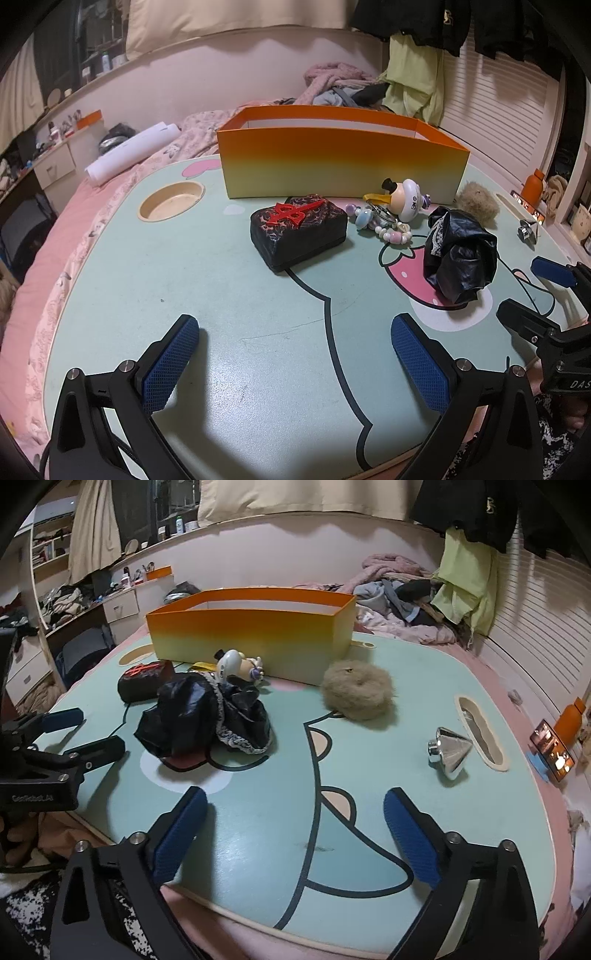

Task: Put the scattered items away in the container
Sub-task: 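Move the left gripper over the orange box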

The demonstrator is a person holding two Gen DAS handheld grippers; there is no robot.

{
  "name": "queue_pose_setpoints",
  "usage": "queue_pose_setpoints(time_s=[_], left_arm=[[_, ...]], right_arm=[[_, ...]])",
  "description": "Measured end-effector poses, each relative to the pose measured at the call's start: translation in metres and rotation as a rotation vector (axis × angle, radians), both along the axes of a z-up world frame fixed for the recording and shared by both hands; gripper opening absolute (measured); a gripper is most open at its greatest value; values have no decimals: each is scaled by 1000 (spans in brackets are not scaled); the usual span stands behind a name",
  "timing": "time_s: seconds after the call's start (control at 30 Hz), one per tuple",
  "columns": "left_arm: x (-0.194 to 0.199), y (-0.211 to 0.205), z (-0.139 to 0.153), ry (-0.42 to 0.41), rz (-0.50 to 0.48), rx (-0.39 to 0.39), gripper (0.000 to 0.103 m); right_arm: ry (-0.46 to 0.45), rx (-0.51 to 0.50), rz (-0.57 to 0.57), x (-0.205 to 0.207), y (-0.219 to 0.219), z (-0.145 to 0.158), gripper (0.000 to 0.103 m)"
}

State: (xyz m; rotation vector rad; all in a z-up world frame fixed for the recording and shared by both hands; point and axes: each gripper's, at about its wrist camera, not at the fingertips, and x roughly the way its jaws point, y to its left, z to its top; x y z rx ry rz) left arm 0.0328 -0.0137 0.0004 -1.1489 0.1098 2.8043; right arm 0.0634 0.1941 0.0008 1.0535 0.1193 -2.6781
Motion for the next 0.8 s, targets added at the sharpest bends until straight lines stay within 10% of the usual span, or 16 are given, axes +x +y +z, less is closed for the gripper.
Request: queue_pose_setpoints(time_s=[0.8], left_arm=[[-1, 0, 2, -1, 4, -12, 103]], right_arm=[[-7, 3, 2, -1, -1, -4, 102]])
